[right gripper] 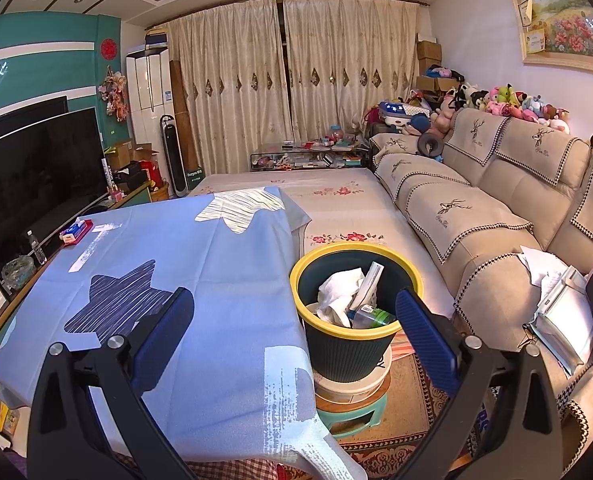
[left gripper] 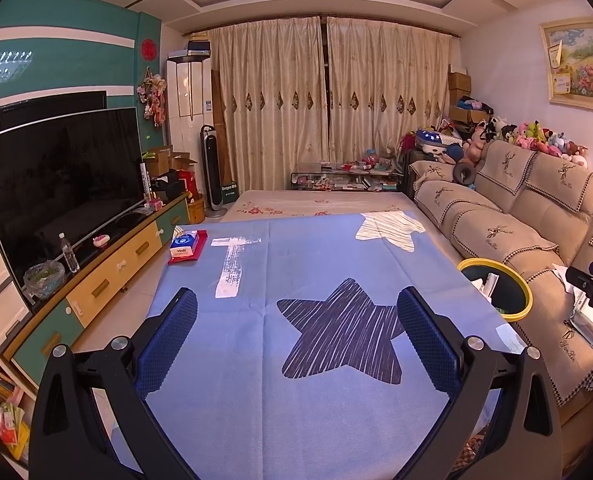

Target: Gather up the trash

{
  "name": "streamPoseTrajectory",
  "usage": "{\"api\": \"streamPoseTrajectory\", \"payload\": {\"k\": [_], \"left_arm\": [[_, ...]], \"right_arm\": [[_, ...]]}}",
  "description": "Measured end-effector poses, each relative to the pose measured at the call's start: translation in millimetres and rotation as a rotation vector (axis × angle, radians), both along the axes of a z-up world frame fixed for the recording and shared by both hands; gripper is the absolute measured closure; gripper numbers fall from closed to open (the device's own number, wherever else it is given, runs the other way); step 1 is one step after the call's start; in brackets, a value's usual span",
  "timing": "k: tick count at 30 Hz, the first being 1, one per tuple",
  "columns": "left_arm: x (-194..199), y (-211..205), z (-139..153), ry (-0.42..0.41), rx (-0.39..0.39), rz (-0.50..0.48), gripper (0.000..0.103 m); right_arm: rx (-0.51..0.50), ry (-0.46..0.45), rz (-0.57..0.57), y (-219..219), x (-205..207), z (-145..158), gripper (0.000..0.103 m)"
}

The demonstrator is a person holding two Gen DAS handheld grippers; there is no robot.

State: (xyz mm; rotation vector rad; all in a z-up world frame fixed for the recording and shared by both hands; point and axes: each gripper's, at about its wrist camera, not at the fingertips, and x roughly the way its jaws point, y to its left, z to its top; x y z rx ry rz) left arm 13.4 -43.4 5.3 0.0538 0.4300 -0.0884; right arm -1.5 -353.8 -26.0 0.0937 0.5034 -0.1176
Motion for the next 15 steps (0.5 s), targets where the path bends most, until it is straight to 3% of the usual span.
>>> {"api": "streamPoseTrajectory", "payload": {"k": [4,8,12,14,15], "left_arm": [[3,-1,0,-0.02,-0.035,-0.055,0.005],[30,-7,-4,0.04,-0.026,-0.075,0.005],[84,-3,-15,0.102,-0.001,-0.022,0.005],[127,4,-29,0.171,-0.019,0.006,0.005],[150,8,-38,0.211,-0.033,0.01,0.005]], "right_arm": [[0.002,-0.001,0.017,2,6,-1,0.007],[-0.013,-0.005,0.06,11,27,4,0.007],[-0.004,0.032,0.139,26,79,8,0.007],[0.012,0.084,0.19,39,121,3,0.007],[0.012,0.084,0.19,39,121,3,0.007]]}}
